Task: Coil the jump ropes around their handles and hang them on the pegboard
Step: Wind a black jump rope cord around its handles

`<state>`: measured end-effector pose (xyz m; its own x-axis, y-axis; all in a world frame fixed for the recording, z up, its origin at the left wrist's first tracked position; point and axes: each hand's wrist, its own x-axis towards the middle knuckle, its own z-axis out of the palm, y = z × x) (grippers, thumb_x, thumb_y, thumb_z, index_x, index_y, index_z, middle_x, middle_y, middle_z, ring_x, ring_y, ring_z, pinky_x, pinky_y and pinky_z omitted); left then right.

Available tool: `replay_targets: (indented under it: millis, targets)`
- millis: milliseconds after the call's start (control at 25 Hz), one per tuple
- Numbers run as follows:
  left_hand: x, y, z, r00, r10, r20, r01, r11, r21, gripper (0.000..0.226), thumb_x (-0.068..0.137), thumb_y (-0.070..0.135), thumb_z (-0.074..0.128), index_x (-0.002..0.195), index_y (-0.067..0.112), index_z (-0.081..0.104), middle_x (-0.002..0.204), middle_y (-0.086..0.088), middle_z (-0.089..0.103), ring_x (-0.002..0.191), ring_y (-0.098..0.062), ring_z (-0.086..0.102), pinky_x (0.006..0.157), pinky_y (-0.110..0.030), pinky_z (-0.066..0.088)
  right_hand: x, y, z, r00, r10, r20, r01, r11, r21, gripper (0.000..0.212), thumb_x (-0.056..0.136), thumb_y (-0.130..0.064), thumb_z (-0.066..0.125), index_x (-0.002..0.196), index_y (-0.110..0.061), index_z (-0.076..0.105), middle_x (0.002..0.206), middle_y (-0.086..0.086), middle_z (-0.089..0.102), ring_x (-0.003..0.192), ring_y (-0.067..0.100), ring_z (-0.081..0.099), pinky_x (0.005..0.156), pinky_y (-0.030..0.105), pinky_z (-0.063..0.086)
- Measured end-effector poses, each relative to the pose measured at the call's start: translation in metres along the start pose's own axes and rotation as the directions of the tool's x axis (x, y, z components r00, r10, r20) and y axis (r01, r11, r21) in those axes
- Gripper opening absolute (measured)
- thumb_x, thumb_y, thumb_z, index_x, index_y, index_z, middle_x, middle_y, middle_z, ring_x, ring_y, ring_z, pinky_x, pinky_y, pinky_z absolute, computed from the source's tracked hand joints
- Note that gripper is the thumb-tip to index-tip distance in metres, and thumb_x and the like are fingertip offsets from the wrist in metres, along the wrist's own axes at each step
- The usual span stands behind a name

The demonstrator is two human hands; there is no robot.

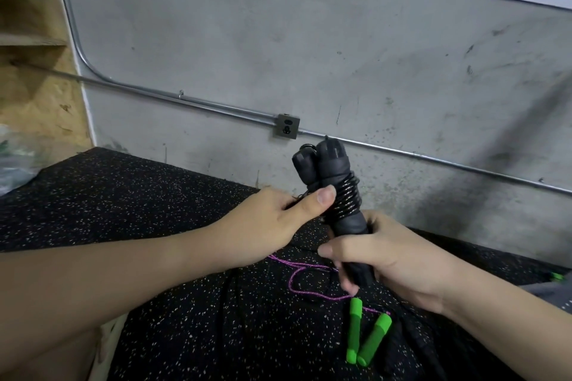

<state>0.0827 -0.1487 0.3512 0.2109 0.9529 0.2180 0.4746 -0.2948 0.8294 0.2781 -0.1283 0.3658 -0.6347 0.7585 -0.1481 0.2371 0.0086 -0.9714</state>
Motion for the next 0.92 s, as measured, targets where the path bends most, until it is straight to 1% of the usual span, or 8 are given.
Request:
replay_targets:
  millis: [160,280,360,520,600,720,840,920]
  targets:
    - [0.000,0.003,0.011,0.998,-0.054,0.023,0.055,0.997,-0.046,0.089,0.077,0.086,0.047,0.080,-0.003,0.060,0.052,0.002,0.041,0.047,-0.014,0.039,0.053,-0.029,0.034,0.003,0.000,-0.004,0.986,-0.024,-0.164,-0.002,0.987,-0.159,0.021,0.079,-0.002,0.080,0.086,0.005,0.062,0.070,0.014,0.052,0.053,0.025,0.054,0.050,0.031,0.047]
    - [0.001,-0.001,0.021,0.999,-0.032,0.004,0.032,0.995,-0.096,0.074,0.083,0.083,0.049,0.081,0.012,0.071,0.060,0.002,0.062,0.058,-0.014,0.058,0.063,-0.030,0.047,0.006,0.005,0.000,0.982,-0.040,-0.184,0.006,0.983,-0.181,0.031,0.080,-0.003,0.080,0.097,0.013,0.060,0.071,0.015,0.052,0.056,0.027,0.052,0.050,0.033,0.047]
    - [-0.001,0.001,0.021,0.999,-0.023,0.025,0.026,0.989,-0.148,0.051,0.088,0.069,0.049,0.075,0.022,0.065,0.049,0.015,0.055,0.048,0.000,0.050,0.055,-0.019,0.039,0.005,0.004,0.001,0.985,-0.049,-0.168,0.020,0.985,-0.173,0.029,0.079,-0.006,0.083,0.094,0.009,0.064,0.071,0.014,0.054,0.057,0.027,0.052,0.051,0.033,0.047]
    - [-0.006,0.010,0.017,0.965,0.133,0.226,-0.064,0.955,-0.291,0.026,0.107,0.027,0.042,0.098,0.013,0.061,0.047,0.015,0.052,0.047,0.007,0.055,0.055,-0.004,0.041,-0.004,0.001,-0.006,0.995,0.005,0.100,0.002,0.998,-0.067,0.013,0.078,-0.017,0.085,0.087,-0.015,0.076,0.075,0.013,0.067,0.063,0.025,0.062,0.061,0.034,0.053]
    - [-0.011,0.020,0.014,0.925,0.172,0.339,-0.057,0.945,-0.323,0.023,0.109,0.015,0.035,0.095,0.015,0.054,0.051,-0.002,0.041,0.042,0.009,0.052,0.050,-0.001,0.039,-0.010,0.004,-0.011,0.959,0.020,0.282,-0.034,0.998,0.046,0.020,0.075,-0.026,0.086,0.090,-0.016,0.075,0.079,0.014,0.071,0.070,0.026,0.065,0.069,0.035,0.055]
    - [-0.011,0.021,0.012,0.922,0.210,0.325,-0.083,0.928,-0.364,0.021,0.108,0.030,0.049,0.102,0.013,0.059,0.068,-0.017,0.060,0.060,-0.007,0.065,0.066,-0.014,0.051,-0.012,0.010,-0.015,0.933,-0.019,0.359,-0.056,0.979,0.196,0.032,0.072,-0.028,0.089,0.092,-0.009,0.073,0.084,0.016,0.072,0.072,0.026,0.069,0.074,0.036,0.056]
    - [0.000,0.002,0.007,0.965,0.157,0.212,-0.151,0.988,-0.041,0.063,0.084,0.072,0.063,0.109,0.014,0.069,0.098,-0.013,0.075,0.090,-0.027,0.072,0.090,-0.049,0.056,-0.013,0.013,-0.018,0.965,-0.063,0.256,0.040,0.995,0.096,0.022,0.074,-0.015,0.084,0.086,-0.005,0.068,0.072,0.014,0.067,0.063,0.026,0.065,0.069,0.039,0.054]
    - [0.007,-0.003,0.002,0.979,0.089,0.181,-0.118,0.981,0.157,0.094,0.067,0.094,0.060,0.110,0.011,0.070,0.106,-0.012,0.076,0.100,-0.031,0.071,0.094,-0.055,0.055,-0.014,0.015,-0.020,0.978,-0.104,0.183,0.105,0.994,0.003,0.017,0.077,-0.009,0.077,0.083,0.001,0.065,0.066,0.013,0.062,0.058,0.025,0.058,0.066,0.036,0.052]
